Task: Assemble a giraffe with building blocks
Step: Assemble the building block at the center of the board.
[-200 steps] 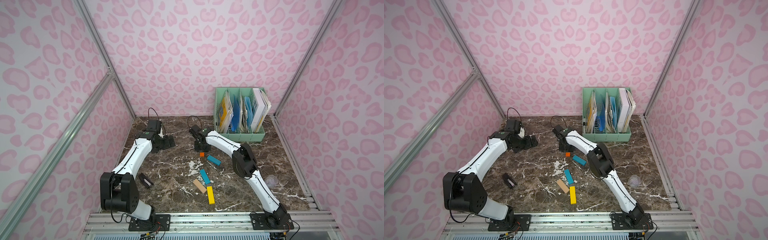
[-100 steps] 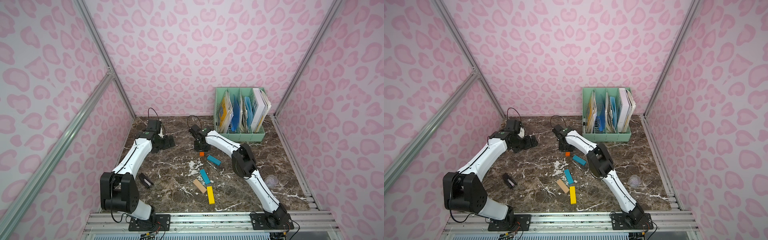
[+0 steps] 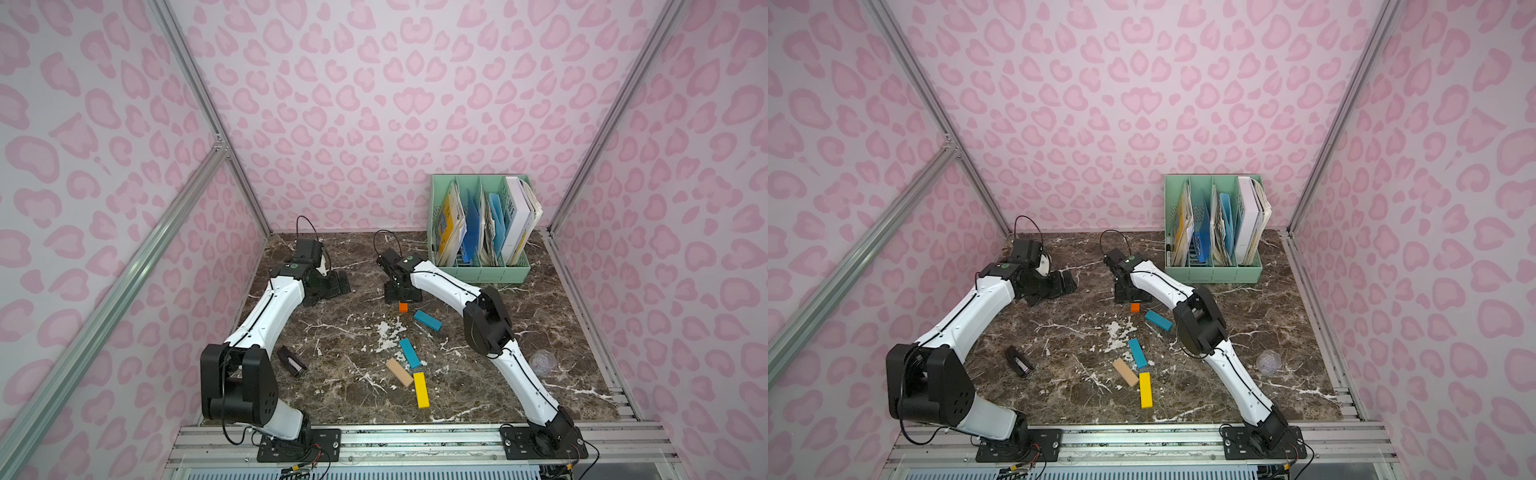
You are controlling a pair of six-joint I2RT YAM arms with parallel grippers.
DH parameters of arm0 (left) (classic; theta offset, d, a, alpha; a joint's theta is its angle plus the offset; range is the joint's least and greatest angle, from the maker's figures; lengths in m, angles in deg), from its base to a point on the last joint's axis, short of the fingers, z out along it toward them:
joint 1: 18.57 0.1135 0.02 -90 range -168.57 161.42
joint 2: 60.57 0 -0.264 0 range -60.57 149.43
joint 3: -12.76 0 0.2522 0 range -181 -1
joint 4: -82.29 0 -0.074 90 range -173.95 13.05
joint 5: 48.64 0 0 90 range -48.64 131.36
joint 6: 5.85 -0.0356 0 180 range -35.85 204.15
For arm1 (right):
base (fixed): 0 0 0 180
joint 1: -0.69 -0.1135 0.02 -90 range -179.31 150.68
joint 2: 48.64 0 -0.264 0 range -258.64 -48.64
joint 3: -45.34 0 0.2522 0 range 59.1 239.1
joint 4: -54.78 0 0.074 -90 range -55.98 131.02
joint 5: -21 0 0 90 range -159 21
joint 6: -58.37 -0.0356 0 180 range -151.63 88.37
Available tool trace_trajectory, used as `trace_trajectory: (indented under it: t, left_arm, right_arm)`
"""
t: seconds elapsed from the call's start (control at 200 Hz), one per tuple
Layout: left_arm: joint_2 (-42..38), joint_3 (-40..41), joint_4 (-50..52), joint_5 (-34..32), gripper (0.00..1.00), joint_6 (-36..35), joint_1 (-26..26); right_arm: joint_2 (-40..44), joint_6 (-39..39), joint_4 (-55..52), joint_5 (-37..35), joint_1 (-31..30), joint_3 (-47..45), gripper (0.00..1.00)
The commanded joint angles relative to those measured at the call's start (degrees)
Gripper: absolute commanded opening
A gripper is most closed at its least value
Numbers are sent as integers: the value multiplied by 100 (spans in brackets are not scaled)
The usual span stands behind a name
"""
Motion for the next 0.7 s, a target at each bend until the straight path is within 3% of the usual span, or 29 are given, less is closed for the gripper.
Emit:
trace_trajectory:
  t: [0.0,0.19,0.475,0.695]
  left_arm:
    - [40,-32,74,7,98,-65,1]
    - [53,-52,107,-15,98,-74,7]
    - [51,-27,119,-53,98,-83,7]
    - [63,-43,118,-42,98,-83,7]
  right_arm:
    - [410,363,-245,-445,-82,42,75]
    - [1455,606,-102,-1055,-612,-1120,71]
    - [3047,-89,1076,-256,-1242,-4302,63]
    - [3332,-425,1491,28,-1721,-5126,63]
